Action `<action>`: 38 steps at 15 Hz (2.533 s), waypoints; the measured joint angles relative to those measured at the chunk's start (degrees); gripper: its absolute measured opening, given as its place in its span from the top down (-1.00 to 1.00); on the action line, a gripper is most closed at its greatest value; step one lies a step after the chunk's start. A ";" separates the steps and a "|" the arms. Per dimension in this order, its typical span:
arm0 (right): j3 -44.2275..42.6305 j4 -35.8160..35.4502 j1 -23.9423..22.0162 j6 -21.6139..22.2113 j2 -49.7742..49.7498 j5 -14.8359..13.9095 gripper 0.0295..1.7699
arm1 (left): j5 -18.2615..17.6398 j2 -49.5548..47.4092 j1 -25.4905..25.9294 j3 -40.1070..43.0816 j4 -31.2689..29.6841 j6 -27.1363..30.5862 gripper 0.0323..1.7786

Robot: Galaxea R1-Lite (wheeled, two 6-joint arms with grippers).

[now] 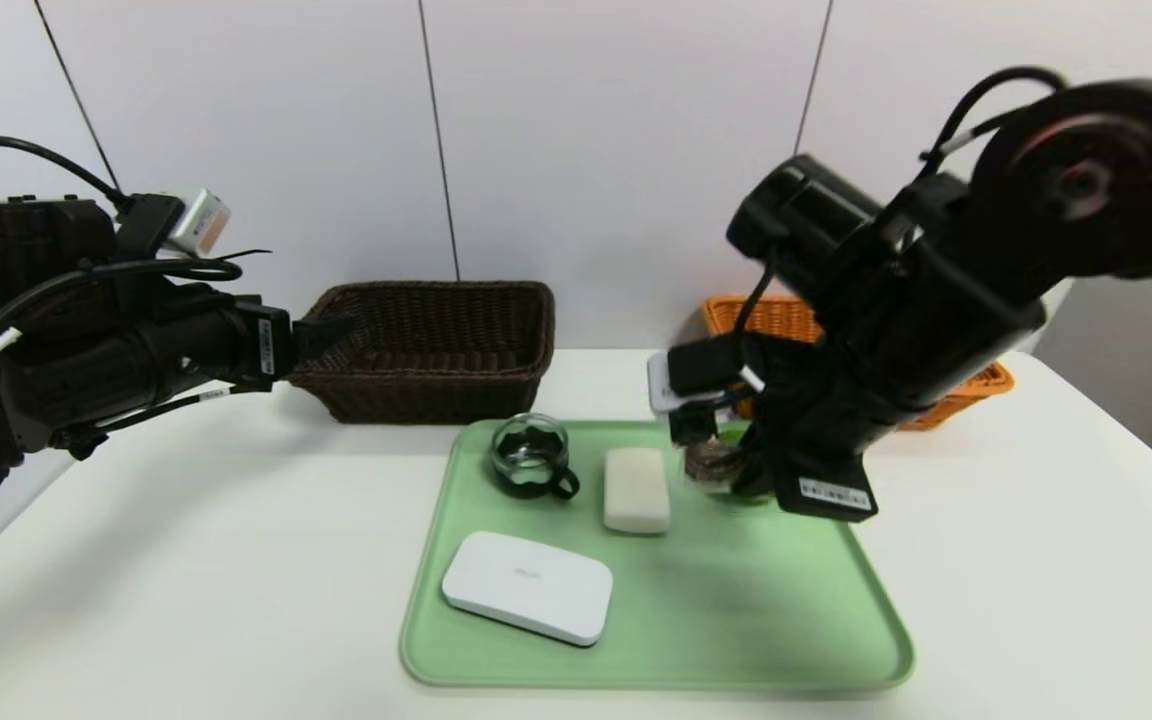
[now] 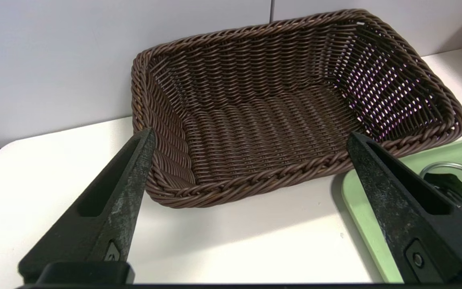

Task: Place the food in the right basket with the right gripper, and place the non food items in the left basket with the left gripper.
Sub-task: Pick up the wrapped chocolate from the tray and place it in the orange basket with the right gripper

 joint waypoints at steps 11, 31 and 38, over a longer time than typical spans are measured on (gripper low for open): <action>-5.95 -18.27 -23.52 33.07 -3.85 -0.59 0.75 | 3.95 -3.52 0.01 0.13 -5.40 -5.58 -0.90; -5.42 -37.75 -36.97 39.79 18.92 -2.73 0.76 | 4.14 0.88 0.00 0.82 -9.56 -7.08 -0.90; -5.45 -37.99 -37.00 40.79 19.63 -4.67 0.02 | 4.11 0.89 0.00 0.68 -9.53 -7.00 -0.90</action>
